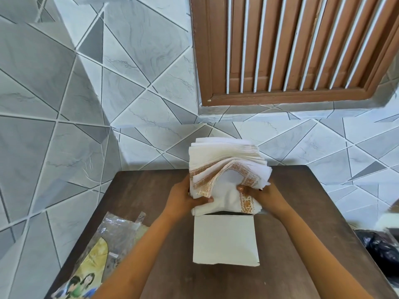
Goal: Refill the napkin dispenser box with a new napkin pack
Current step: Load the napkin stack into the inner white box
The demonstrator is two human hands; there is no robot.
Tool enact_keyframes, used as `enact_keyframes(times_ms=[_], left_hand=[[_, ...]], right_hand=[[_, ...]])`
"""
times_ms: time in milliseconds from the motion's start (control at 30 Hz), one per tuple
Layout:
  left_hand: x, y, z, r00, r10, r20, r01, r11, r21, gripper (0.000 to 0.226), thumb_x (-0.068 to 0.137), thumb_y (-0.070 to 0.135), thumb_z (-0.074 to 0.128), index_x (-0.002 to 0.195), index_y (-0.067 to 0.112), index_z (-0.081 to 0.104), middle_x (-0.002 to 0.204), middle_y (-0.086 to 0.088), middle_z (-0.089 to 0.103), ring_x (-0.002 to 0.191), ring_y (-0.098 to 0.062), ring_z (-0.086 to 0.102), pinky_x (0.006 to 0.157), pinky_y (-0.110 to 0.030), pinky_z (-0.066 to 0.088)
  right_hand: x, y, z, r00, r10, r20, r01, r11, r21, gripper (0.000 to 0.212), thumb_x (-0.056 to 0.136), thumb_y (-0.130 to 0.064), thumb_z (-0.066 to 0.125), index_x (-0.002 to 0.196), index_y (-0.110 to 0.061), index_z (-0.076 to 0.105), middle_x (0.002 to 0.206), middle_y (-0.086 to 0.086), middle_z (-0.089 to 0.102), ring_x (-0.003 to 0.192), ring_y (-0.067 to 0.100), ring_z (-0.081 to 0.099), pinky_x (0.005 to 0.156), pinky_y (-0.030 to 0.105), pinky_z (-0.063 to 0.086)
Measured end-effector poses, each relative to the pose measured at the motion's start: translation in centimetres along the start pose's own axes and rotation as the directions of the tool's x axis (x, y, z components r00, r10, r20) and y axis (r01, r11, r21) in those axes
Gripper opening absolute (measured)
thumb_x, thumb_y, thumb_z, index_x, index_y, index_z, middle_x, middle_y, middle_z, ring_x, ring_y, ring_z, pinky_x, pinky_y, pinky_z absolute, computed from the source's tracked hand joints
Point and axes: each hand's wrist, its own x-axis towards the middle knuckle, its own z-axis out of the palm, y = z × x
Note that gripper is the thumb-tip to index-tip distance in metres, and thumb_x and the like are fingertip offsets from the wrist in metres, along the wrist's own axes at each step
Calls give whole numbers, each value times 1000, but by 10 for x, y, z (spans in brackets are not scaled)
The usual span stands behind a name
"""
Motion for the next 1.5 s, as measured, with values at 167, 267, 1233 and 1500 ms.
enact_keyframes(times_ms=[167,267,1233,1500], left_hand=[[-6,11,12,990,95,-106,-76,982,173,69,63,42,49,126,12,52,92,-11,73,86,-31,66,62,-25,41],[-12,12,21,988,103,-114,-68,958,278,47,78,24,53,122,7,52,95,-18,70,90,-38,64,64,-24,33],[9,29,-14,998,-26,-57,-10,832,-555,18,80,6,66,96,15,66,77,14,74,73,1,67,60,-12,50],[7,23,-11,992,22,-121,-84,841,-535,20,80,0,65,94,15,66,78,17,74,73,3,65,63,-12,50]], right_hand=[[-4,-4,1,999,-38,9,39,994,-106,38,79,-2,59,116,-9,54,120,16,58,108,0,58,81,8,47],[-3,-4,1,1000,-11,-9,10,994,-107,44,86,2,53,129,1,44,121,12,54,112,27,53,75,13,53],[-15,-4,1,996,-58,74,81,934,-349,50,73,-24,75,120,-17,58,113,-7,68,104,1,62,91,35,53],[-5,8,-17,954,113,278,89,778,-622,89,46,-62,80,124,-35,46,130,-6,50,128,12,37,104,42,40]])
